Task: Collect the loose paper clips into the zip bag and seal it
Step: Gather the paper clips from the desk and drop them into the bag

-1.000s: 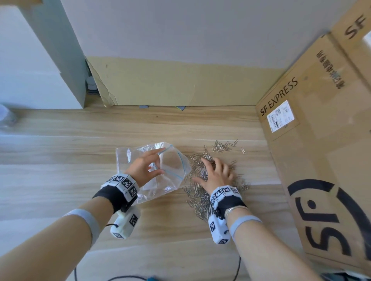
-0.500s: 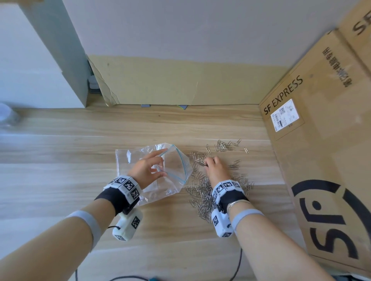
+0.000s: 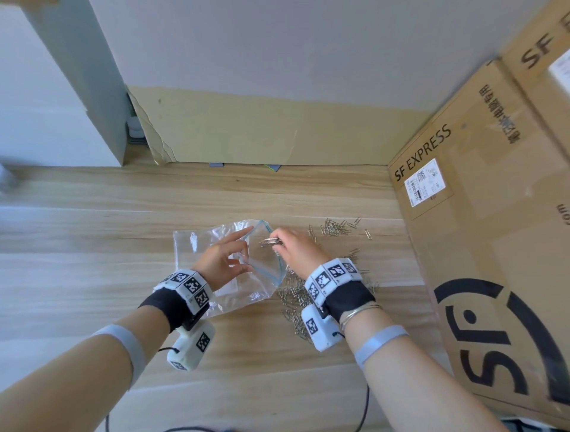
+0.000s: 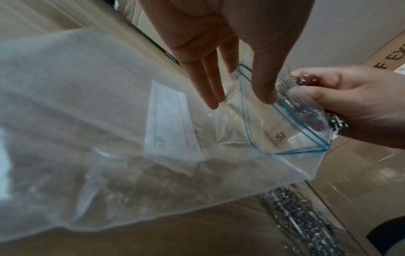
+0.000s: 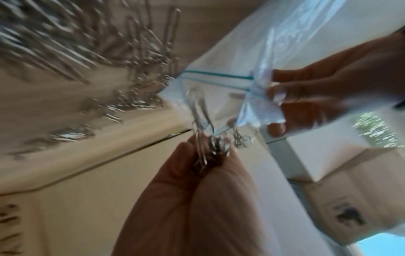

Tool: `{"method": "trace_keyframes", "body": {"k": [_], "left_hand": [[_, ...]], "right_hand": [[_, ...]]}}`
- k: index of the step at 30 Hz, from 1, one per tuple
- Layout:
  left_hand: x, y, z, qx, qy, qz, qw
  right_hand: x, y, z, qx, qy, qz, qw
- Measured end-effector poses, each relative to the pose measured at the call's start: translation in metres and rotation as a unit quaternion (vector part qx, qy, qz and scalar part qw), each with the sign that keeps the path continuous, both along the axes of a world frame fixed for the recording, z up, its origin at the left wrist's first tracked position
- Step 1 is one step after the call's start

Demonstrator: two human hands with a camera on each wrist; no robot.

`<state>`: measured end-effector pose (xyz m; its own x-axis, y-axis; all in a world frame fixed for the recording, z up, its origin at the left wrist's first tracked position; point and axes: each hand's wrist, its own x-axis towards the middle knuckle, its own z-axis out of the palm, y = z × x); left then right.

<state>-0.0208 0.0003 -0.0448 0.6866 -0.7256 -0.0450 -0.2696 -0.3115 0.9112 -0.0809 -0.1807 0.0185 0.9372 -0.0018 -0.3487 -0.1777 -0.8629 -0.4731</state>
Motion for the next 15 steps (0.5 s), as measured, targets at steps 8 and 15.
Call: {"method": "trace_keyframes", "body": {"k": [8, 15], "left_hand": [[-0.006, 0.002, 0.021, -0.057, 0.02, -0.003, 0.998], [-0.005, 0.011, 0.013, -0.042, 0.069, 0.012, 0.997]], "right_hand": [[0.021, 0.027, 0.002, 0.021, 0.028, 0.048, 0.998], [0.005, -0.007, 0.01, 0.089, -0.021, -0.084, 0.992]]}}
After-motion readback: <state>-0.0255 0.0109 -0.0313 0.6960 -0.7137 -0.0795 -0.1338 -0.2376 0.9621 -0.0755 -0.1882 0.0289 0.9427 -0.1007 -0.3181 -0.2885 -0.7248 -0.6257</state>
